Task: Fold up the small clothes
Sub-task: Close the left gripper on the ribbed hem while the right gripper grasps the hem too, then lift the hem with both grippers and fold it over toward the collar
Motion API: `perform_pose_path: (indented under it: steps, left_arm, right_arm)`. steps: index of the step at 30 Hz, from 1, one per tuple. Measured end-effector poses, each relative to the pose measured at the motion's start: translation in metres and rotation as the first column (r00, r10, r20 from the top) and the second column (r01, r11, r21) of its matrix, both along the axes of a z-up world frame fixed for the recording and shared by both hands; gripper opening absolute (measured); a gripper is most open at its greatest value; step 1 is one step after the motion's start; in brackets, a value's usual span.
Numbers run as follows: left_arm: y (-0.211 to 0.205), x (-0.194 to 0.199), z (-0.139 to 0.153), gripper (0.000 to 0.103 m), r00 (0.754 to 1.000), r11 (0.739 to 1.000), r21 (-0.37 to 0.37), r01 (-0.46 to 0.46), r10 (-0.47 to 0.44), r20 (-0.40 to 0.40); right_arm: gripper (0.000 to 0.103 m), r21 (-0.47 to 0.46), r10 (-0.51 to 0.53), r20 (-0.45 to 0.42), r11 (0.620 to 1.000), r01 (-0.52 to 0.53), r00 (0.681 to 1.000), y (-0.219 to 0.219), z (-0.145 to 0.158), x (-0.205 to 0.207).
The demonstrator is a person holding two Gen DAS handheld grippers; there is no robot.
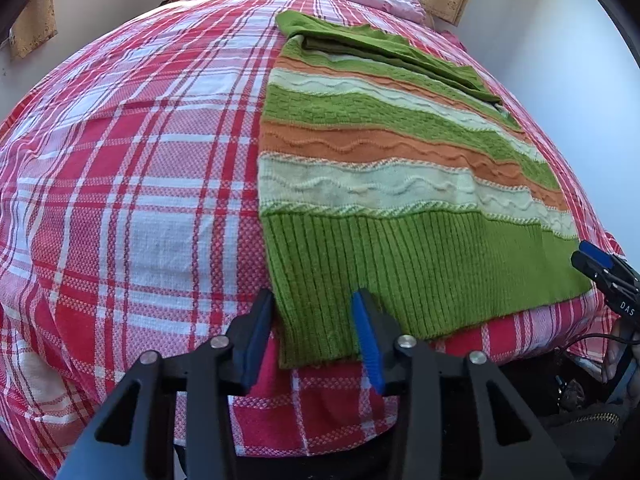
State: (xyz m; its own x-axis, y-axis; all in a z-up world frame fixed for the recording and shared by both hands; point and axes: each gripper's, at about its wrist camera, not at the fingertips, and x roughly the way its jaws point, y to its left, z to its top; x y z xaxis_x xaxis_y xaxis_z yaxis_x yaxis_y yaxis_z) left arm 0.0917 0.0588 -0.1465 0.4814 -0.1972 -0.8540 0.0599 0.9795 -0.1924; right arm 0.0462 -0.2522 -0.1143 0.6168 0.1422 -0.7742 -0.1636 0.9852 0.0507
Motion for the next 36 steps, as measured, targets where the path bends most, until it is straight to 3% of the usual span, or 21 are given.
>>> perform_pose_path:
  steps: [1, 3, 5, 11, 16, 19, 20, 21, 22, 23, 25, 30, 36]
  left_arm:
    - [0.001, 0.000, 0.000, 0.040, 1.000, 1.000, -0.003, -0.004, 0.004, -0.001]
    - [0.003, -0.001, 0.001, 0.012, 1.000, 1.000, -0.001, -0.005, 0.005, 0.002]
    - [0.002, -0.003, 0.006, 0.005, 1.000, 1.000, 0.005, 0.006, -0.006, 0.024]
    - [0.002, -0.002, 0.013, 0.005, 0.998, 0.999, 0.021, 0.031, -0.032, 0.062]
    - [0.005, 0.003, 0.006, 0.007, 0.999, 1.000, 0.000, 0.015, -0.015, 0.029]
    - [0.007, 0.005, 0.000, 0.012, 1.000, 1.000, -0.026, 0.001, -0.001, 0.010]
    - [0.008, 0.006, -0.001, 0.013, 1.000, 0.999, -0.042, -0.003, 0.003, 0.006]
    - [0.009, 0.006, -0.001, 0.013, 1.000, 0.999, -0.052, -0.006, 0.006, 0.004]
    - [0.011, 0.005, 0.000, 0.013, 1.000, 0.998, -0.068, -0.008, 0.008, 0.006]
    - [0.013, 0.004, 0.002, 0.007, 1.000, 0.997, -0.077, -0.005, 0.006, 0.015]
    - [0.012, 0.002, 0.009, 0.005, 0.999, 0.998, -0.062, 0.011, -0.008, 0.048]
    - [0.016, -0.002, 0.037, 0.005, 0.988, 0.997, -0.070, 0.030, -0.019, 0.153]
    - [0.017, 0.004, 0.059, 0.005, 0.975, 0.993, -0.098, 0.059, -0.036, 0.221]
  right_arm:
    - [0.062, 0.005, -0.012, -0.003, 1.000, 0.012, 1.000, -0.004, 0.000, -0.002]
    - [0.062, 0.008, -0.042, -0.008, 0.999, 0.042, 0.999, -0.013, -0.001, -0.006]
    - [0.062, 0.017, -0.065, -0.014, 0.998, 0.065, 0.998, -0.020, -0.002, -0.009]
    - [0.062, 0.023, -0.105, -0.047, 0.994, 0.106, 0.993, -0.032, -0.008, -0.015]
    - [0.062, 0.046, -0.103, -0.049, 0.993, 0.105, 0.993, -0.035, -0.010, -0.022]
    - [0.060, 0.114, -0.087, -0.036, 0.989, 0.090, 0.996, -0.036, -0.013, -0.022]
    - [0.056, 0.130, -0.094, -0.032, 0.987, 0.098, 0.995, -0.038, -0.013, -0.023]
    - [0.024, 0.142, -0.098, -0.032, 0.985, 0.101, 0.995, -0.040, -0.013, -0.024]
    - [0.011, 0.168, -0.091, -0.046, 0.981, 0.098, 0.995, -0.043, -0.015, -0.023]
    - [0.011, 0.217, -0.096, -0.050, 0.971, 0.105, 0.994, -0.050, -0.015, -0.023]
    - [0.003, 0.275, -0.099, -0.033, 0.956, 0.104, 0.995, -0.057, -0.011, -0.025]
    - [0.003, 0.306, -0.124, 0.091, 0.948, 0.090, 0.988, -0.064, 0.015, -0.035]
    - [0.003, 0.316, -0.138, 0.161, 0.945, 0.082, 0.977, -0.067, 0.034, -0.031]
